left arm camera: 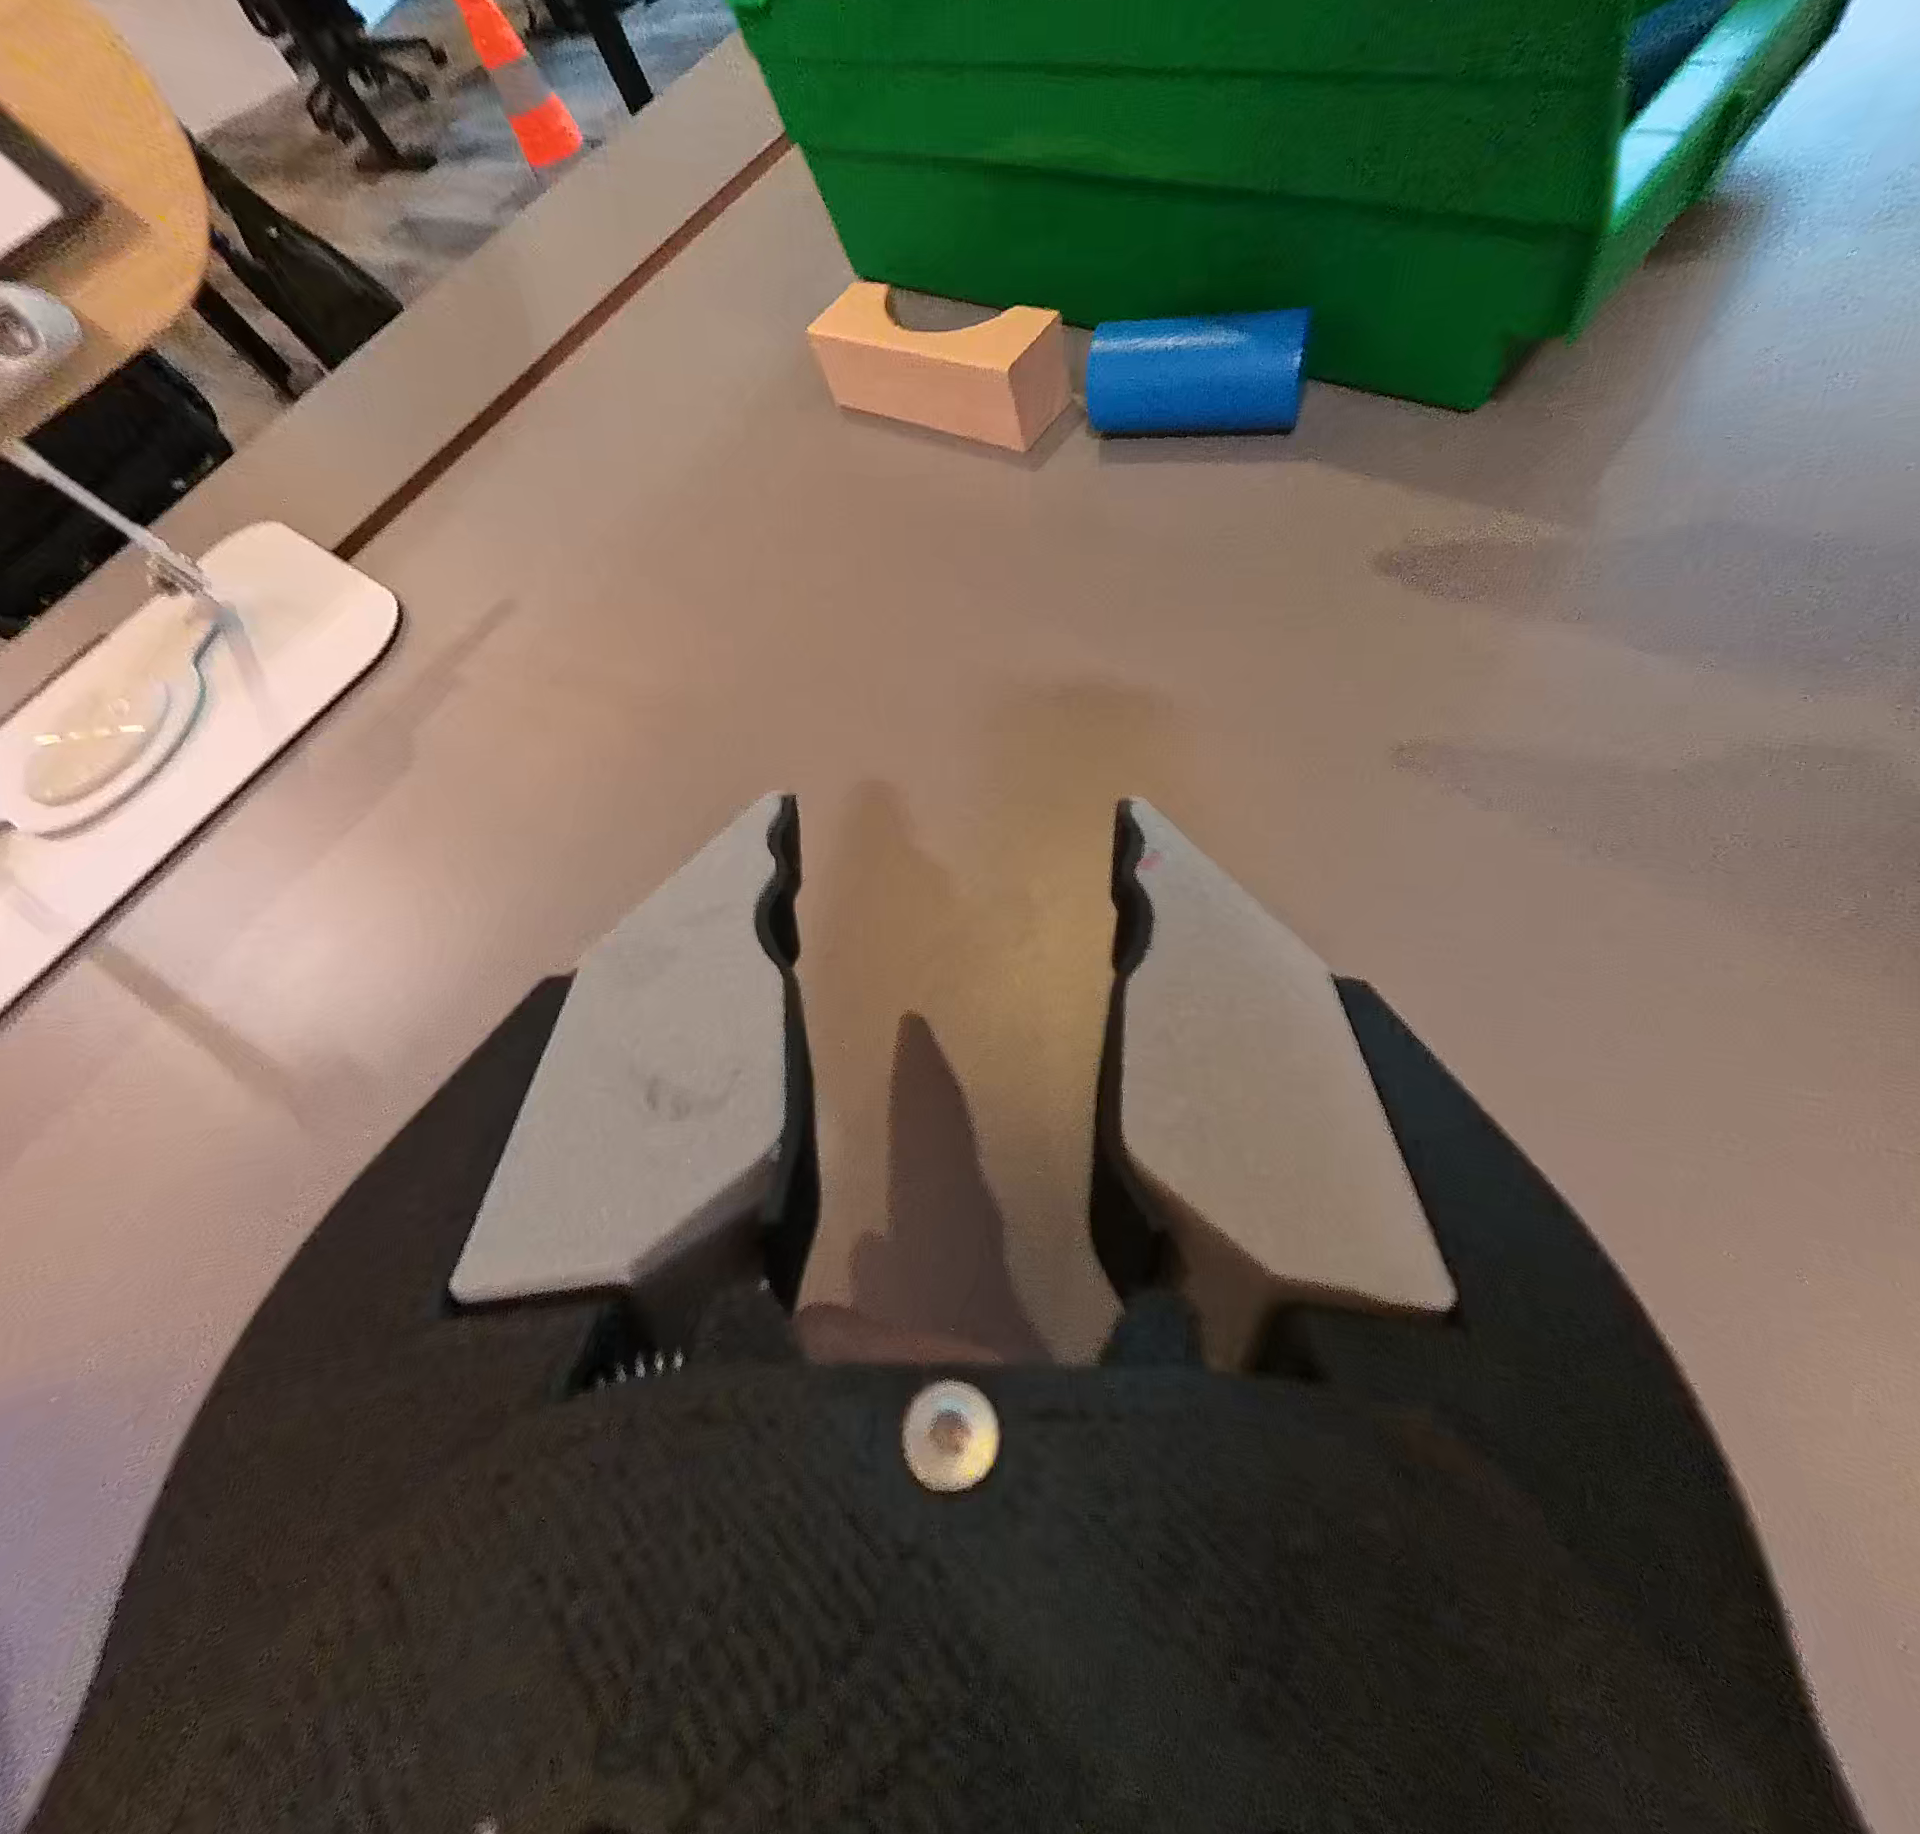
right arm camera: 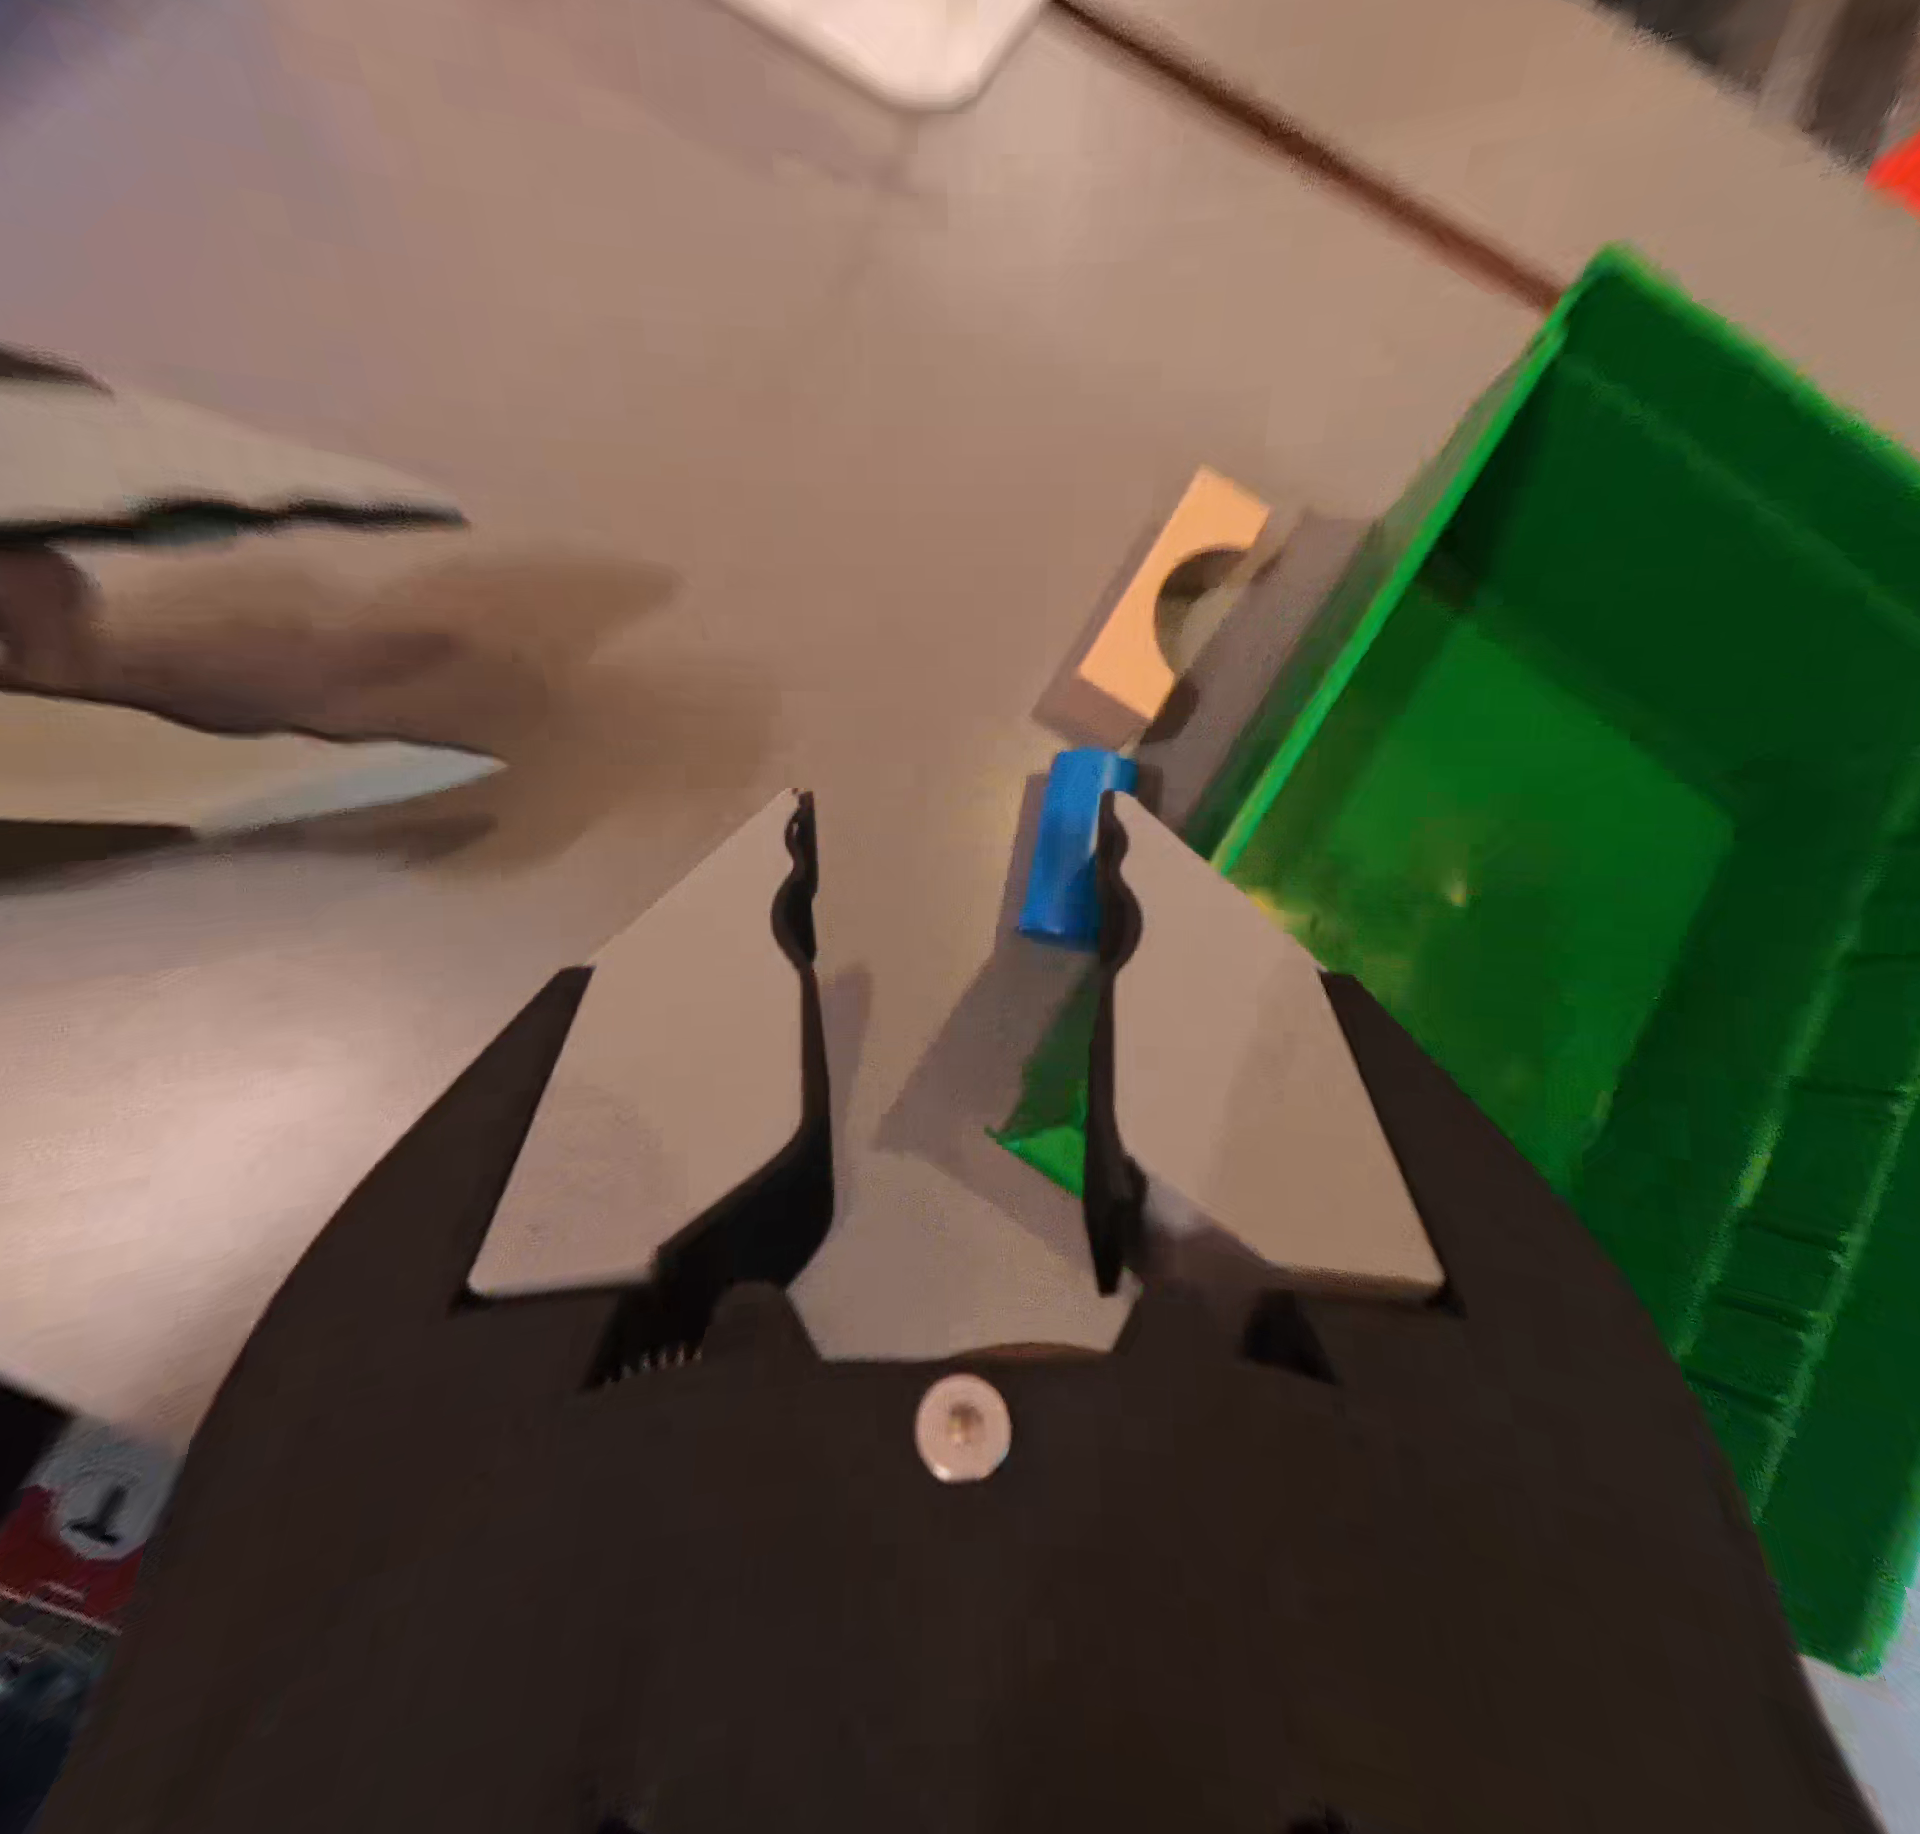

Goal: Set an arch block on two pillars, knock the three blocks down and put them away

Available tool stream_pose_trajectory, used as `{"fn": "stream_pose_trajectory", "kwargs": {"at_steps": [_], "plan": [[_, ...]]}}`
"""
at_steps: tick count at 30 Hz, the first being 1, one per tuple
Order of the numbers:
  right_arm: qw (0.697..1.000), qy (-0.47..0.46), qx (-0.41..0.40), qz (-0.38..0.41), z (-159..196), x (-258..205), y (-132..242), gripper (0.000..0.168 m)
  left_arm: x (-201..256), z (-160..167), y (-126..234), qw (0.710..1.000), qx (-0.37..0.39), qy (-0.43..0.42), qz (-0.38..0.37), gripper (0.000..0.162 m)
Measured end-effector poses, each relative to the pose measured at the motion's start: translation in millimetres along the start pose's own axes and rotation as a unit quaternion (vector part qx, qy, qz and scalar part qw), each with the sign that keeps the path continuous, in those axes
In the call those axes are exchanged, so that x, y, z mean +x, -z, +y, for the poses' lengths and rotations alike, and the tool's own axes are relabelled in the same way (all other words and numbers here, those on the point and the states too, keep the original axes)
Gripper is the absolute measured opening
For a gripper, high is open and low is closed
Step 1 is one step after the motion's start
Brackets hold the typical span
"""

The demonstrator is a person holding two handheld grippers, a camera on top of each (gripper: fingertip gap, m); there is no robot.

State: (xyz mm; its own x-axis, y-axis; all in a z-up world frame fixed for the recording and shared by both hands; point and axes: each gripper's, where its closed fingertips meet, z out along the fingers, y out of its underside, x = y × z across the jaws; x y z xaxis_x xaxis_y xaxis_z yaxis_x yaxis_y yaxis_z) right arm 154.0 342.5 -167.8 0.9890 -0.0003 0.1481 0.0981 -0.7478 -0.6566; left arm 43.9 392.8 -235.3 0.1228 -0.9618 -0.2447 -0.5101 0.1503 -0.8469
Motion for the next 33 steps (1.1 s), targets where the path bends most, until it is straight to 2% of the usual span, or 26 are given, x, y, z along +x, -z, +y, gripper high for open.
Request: {"fn": "stream_pose_trajectory", "kwargs": {"at_steps": [3, 7, 9, 11, 13, 14, 16, 20, 22, 24, 26, 28, 30, 33], "plan": [[0.991, 0.036, -0.115, 0.061, 19.0, -0.6, -38.8, 0.05, -5.8, 2.8, 0.3, 1.0, -0.003, 0.015, -0.002, 0.058], [0.966, 0.054, -0.211, 0.141, 28.9, 22.9, -72.4, 0.05, -11.4, 5.6, 0.7, 1.0, -0.006, 0.012, -0.01, 0.058], [0.955, 0.049, -0.246, 0.158, 35.2, 31.8, -82.7, 0.052, -11.9, 5.1, 1.9, 1.0, -0.007, 0.011, -0.008, 0.058], [0.948, 0.04, -0.267, 0.171, 40.8, 36.6, -91.0, 0.045, -12.4, 2.0, 4.5, 1.0, -0.001, 0.015, -0.005, 0.058], [0.942, 0.016, -0.303, 0.147, 56.7, 33.2, -100.7, 0.046, -11.7, -2.7, 7.8, 1.0, 0.008, 0.021, 0.0, 0.058], [0.938, 0.006, -0.311, 0.151, 61.6, 34.8, -103.1, 0.033, -11.7, -4.9, 9.3, 1.0, 0.013, 0.023, 0.001, 0.058], [0.942, -0.005, -0.307, 0.132, 61.9, 28.9, -104.2, 0.029, -11.7, -7.6, 11.5, 1.0, 0.018, 0.025, 0.003, 0.057], [0.96, -0.016, -0.278, 0.04, 54.4, -7.3, -102.2, 0.028, -12.8, -11.8, 14.6, 0.999, 0.026, 0.026, 0.002, 0.057], [0.972, 0.0, -0.23, 0.036, 38.3, -16.3, -91.8, 0.029, -15.8, -12.5, 15.6, 0.999, 0.029, 0.03, -0.002, 0.056], [0.989, -0.002, -0.149, 0.026, 8.3, -21.5, -70.2, 0.028, -19.4, -11.5, 15.9, 0.999, 0.029, 0.036, -0.005, 0.056], [0.996, -0.014, -0.07, 0.053, -20.5, -2.9, -39.6, 0.028, -21.6, -9.2, 14.5, 0.999, 0.025, 0.042, -0.007, 0.056], [0.993, -0.03, -0.026, 0.115, -34.4, 39.4, -10.8, 0.028, -21.6, -7.1, 12.5, 0.999, 0.021, 0.041, -0.007, 0.056], [0.986, -0.058, -0.019, 0.156, -31.0, 80.3, 8.7, 0.028, -20.6, -5.5, 11.0, 0.999, 0.017, 0.034, -0.009, 0.056], [0.979, -0.112, -0.057, 0.163, -0.5, 119.1, 9.0, 0.029, -19.7, -4.1, 9.4, 1.0, 0.013, 0.024, -0.014, 0.056]]}}
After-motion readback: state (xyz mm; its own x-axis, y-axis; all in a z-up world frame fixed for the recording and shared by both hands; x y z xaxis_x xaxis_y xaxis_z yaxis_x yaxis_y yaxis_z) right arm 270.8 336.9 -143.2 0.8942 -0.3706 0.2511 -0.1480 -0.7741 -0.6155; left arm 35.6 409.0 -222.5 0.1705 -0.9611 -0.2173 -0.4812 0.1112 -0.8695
